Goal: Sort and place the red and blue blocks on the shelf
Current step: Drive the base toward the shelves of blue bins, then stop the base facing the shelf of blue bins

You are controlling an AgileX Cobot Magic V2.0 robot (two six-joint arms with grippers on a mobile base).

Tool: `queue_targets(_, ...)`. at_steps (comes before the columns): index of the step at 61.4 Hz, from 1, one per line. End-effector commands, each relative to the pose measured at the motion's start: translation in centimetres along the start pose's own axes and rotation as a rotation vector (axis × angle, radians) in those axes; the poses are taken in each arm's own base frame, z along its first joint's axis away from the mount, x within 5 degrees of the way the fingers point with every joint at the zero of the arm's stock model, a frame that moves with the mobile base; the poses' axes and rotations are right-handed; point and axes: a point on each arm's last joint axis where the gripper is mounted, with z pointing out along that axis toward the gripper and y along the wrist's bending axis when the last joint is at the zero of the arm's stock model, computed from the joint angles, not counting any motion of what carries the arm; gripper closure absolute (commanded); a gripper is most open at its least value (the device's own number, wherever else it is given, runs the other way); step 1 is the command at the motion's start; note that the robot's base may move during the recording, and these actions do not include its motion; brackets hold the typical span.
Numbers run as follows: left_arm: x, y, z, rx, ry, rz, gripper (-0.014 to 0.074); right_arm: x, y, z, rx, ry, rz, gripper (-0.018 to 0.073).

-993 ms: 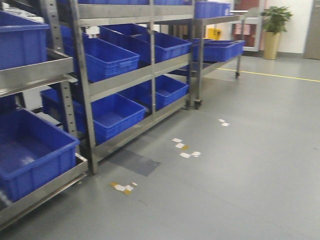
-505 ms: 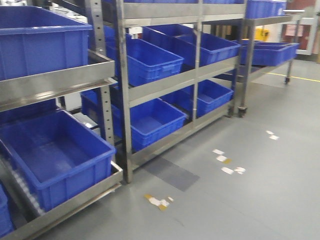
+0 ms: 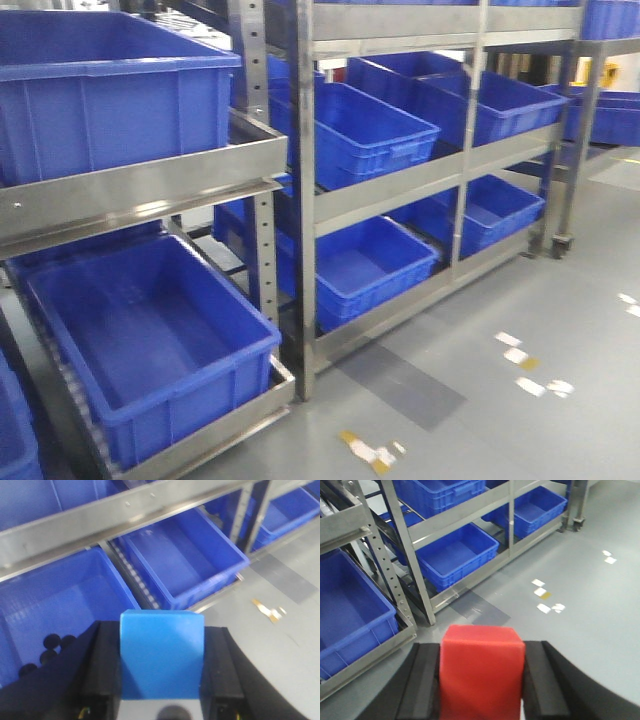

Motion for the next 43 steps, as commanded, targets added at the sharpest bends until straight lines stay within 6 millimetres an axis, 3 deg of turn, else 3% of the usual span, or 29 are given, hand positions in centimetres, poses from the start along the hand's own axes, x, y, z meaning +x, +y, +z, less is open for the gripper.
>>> queue_targets(1, -1.42, -0.31, -0.36, 0.031, -0.091, 0.006, 0.0473, -1.70, 0.38, -0.28, -0.031, -0.112, -0.021, 0.0512)
queue_targets(43, -1.42, -0.31, -0.36, 0.031, -0.091, 0.006, 0.0473, -1.70, 0.38, -0.28, -0.031, -0.112, -0.021, 0.0512)
